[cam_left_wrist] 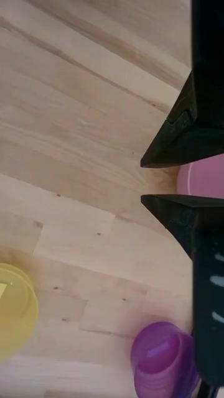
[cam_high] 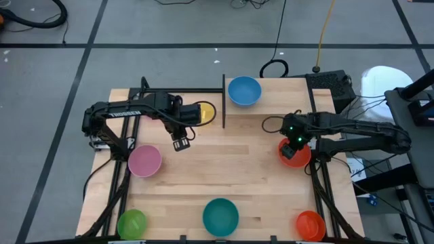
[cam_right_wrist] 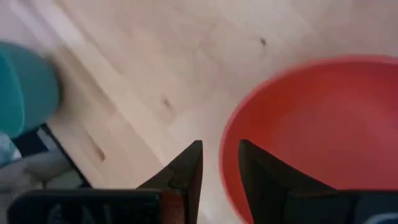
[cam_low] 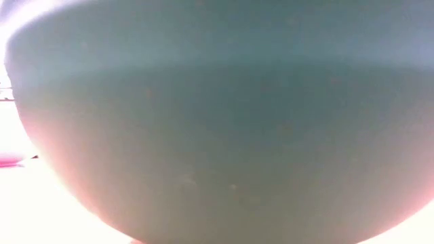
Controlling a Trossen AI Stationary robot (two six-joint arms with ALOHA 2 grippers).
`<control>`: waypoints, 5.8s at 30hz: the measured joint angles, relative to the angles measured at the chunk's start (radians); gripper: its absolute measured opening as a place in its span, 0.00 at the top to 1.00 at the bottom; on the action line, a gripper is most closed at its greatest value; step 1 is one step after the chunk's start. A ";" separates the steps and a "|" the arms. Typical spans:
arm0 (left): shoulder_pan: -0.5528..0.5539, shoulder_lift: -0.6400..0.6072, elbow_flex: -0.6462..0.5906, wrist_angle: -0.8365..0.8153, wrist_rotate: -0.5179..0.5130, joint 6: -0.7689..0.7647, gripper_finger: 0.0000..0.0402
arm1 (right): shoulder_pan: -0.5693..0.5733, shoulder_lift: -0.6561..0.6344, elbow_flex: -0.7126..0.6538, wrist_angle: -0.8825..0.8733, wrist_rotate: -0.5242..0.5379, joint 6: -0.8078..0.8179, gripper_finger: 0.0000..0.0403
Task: Place and stack bowls onto a shelf
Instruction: Stack the orange bowl on the shelf
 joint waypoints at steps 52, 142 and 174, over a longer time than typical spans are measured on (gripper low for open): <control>0.000 0.000 0.000 0.000 0.000 -0.010 0.79 | 0.000 0.220 -0.099 0.153 0.111 -0.016 0.77; 0.000 0.000 0.001 0.000 0.000 -0.034 0.79 | -0.276 0.851 1.247 -0.243 0.156 -0.792 0.97; 0.000 0.000 0.001 -0.001 0.001 -0.058 0.79 | -0.208 0.691 1.180 0.048 0.243 -0.781 0.98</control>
